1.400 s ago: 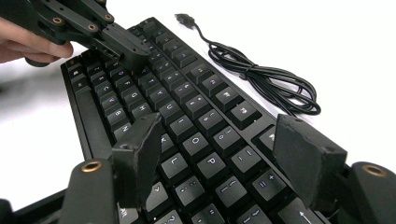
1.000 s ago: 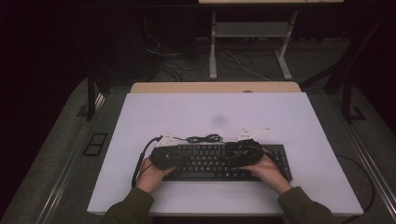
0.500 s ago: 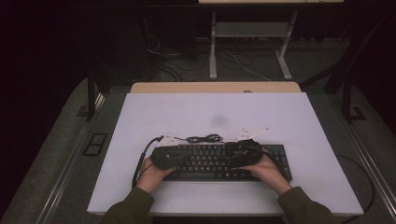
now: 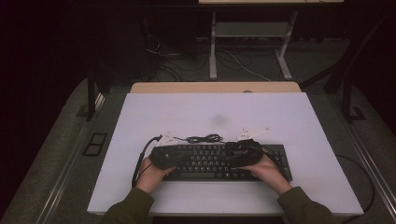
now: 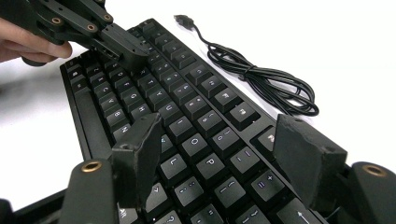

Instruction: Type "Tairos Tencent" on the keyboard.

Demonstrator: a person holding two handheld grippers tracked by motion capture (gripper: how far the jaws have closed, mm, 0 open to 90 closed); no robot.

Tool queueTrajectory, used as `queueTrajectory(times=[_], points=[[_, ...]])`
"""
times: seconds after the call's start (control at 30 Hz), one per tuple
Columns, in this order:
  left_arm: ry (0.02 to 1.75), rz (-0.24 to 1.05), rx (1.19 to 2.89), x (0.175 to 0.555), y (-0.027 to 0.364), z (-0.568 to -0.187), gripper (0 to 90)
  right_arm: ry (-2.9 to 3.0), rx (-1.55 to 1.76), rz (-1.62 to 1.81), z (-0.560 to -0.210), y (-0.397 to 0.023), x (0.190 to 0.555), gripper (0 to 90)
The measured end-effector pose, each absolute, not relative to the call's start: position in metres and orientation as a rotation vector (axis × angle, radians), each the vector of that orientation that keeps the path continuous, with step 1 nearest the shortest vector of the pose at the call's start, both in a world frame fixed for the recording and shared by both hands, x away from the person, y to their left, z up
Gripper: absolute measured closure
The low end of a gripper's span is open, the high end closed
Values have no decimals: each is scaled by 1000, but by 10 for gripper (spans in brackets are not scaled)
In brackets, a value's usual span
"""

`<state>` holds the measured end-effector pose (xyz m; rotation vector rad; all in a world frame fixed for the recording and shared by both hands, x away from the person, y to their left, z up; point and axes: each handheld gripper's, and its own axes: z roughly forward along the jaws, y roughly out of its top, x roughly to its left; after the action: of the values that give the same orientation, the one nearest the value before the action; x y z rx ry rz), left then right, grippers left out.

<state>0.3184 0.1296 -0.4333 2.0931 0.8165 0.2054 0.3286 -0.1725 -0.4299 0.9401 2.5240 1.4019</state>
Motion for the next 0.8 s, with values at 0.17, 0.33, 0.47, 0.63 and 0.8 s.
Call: queueTrajectory(times=[0.17, 0.33, 0.47, 0.63, 0.8], points=[[818, 201, 2079, 318, 132, -432, 893, 2525, 943, 1400, -430, -172, 329, 323], [814, 196, 2070, 318, 133, -431, 891, 2523, 941, 1405, -430, -172, 329, 326], [802, 218, 2062, 317, 133, -430, 742, 2521, 946, 1404, -430, -172, 329, 334], [801, 213, 2056, 316, 132, -429, 540, 2518, 949, 1407, -430, -172, 329, 360], [800, 210, 2041, 314, 133, -429, 451, 2522, 949, 1408, -430, -171, 330, 386]])
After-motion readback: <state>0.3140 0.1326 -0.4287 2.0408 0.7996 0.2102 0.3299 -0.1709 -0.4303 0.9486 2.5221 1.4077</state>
